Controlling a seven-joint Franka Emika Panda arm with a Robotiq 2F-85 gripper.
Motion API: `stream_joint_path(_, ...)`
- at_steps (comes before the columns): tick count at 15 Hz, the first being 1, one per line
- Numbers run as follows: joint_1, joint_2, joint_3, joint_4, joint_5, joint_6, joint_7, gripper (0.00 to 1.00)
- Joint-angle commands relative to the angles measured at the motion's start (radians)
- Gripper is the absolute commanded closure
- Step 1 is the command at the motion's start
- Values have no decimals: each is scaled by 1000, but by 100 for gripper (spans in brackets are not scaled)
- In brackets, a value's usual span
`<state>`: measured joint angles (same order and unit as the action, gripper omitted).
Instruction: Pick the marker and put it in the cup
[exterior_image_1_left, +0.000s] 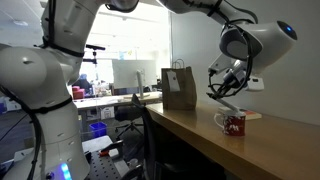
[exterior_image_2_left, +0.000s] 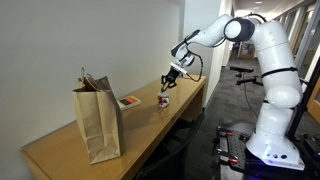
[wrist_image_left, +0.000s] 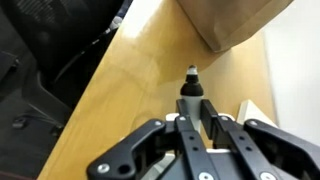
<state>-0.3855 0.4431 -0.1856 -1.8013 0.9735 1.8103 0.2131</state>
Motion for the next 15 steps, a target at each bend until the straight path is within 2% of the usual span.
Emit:
stream_joint_path(1,-14,38,-13,52,59,-76,-3,95)
stream_joint_path(11,-24,79,-35,91,74,-128,52,94)
stream_joint_path(12,-23,78,-36,88,77,-121,49,55)
stream_joint_path(13,-22,76,-37,87,76,-115,49,54)
stream_joint_path(15,-5,57,-46,75,60,-66,31,40)
